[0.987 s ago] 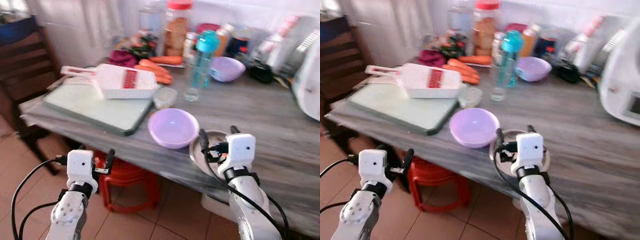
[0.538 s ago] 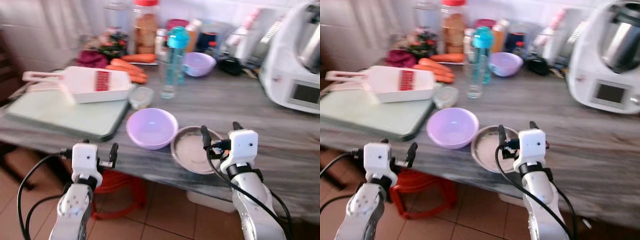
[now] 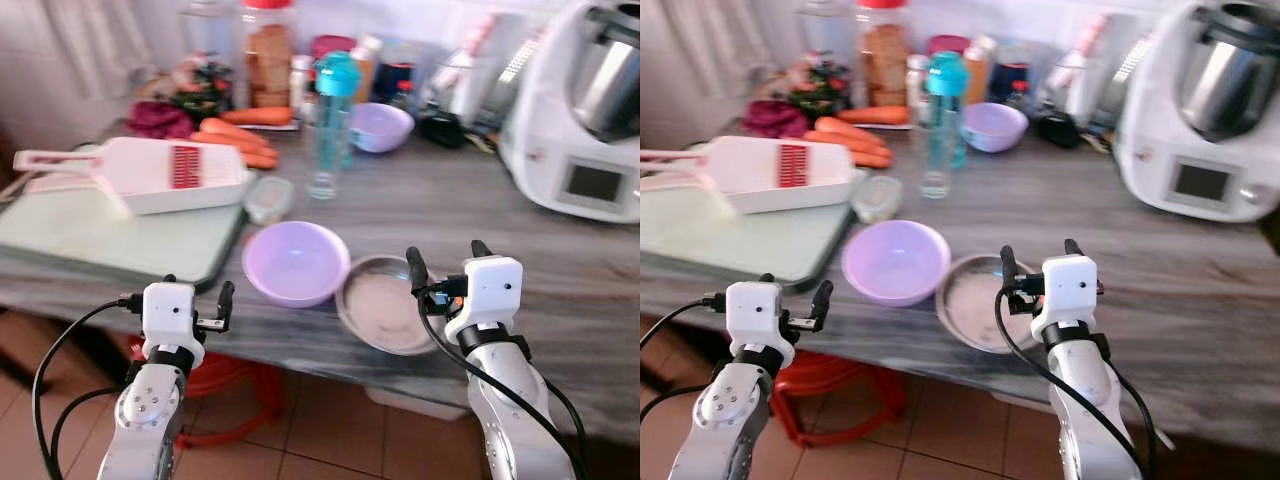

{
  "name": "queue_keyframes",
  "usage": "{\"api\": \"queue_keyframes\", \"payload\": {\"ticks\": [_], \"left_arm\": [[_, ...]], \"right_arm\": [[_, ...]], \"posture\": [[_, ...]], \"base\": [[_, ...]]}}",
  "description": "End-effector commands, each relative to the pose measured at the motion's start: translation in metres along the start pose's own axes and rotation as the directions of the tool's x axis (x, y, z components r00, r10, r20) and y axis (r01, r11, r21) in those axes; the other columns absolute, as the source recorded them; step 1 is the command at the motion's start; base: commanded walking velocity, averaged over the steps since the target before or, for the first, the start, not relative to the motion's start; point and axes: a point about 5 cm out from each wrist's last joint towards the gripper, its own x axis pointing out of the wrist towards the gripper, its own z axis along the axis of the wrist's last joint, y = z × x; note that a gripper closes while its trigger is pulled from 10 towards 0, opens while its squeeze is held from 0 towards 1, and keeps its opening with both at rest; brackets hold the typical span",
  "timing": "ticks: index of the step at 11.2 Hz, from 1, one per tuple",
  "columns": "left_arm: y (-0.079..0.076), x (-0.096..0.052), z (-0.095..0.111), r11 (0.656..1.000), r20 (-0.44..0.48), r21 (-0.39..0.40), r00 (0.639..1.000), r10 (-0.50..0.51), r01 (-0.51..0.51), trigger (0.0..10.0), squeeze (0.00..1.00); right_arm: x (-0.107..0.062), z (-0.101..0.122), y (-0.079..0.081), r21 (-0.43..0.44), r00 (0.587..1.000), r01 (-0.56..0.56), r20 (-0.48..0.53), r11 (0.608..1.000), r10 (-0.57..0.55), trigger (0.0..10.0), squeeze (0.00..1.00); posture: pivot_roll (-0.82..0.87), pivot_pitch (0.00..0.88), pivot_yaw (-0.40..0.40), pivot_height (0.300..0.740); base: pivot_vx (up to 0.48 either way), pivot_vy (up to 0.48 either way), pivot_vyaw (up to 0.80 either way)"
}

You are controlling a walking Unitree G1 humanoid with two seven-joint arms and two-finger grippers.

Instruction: Setting the table

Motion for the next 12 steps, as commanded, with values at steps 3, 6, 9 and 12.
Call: {"api": "queue_keyframes", "payload": {"ticks": [3,6,9,12], "left_arm": [[-0.0012,0.0026,-0.0004,1.0,-0.011,0.007,1.0,0.005,-0.005,10.0,0.0],[-0.0006,0.0023,-0.0001,1.0,-0.011,0.013,1.0,0.005,-0.005,10.0,0.0],[0.0001,0.0027,-0.0002,1.0,-0.015,0.02,1.0,-0.001,0.001,10.0,0.0],[-0.0003,0.0062,0.0007,1.0,-0.015,0.022,1.0,-0.008,0.008,10.0,0.0]], "right_arm": [[0.0005,-0.0001,-0.0026,-0.005,1.0,0.007,0.005,1.0,-0.007,10.0,0.0],[-0.0003,-0.0014,-0.0008,-0.004,1.0,0.004,0.002,1.0,-0.004,10.0,0.0],[0.0016,-0.0012,-0.0011,-0.003,1.0,0.002,0.003,1.0,-0.002,10.0,0.0],[0.0036,-0.0014,-0.002,-0.003,1.0,0.009,0.005,1.0,-0.009,10.0,0.0]], "posture": [[0.06,0.02,-0.022,0.74],[0.06,0.021,-0.019,0.74],[0.07,0.02,-0.018,0.74],[0.07,0.016,-0.013,0.74]], "base": [[-0.16,0.0,0.0],[-0.285,0.0,0.0],[-0.294,0.0,0.0],[-0.309,0.0,0.0]]}}
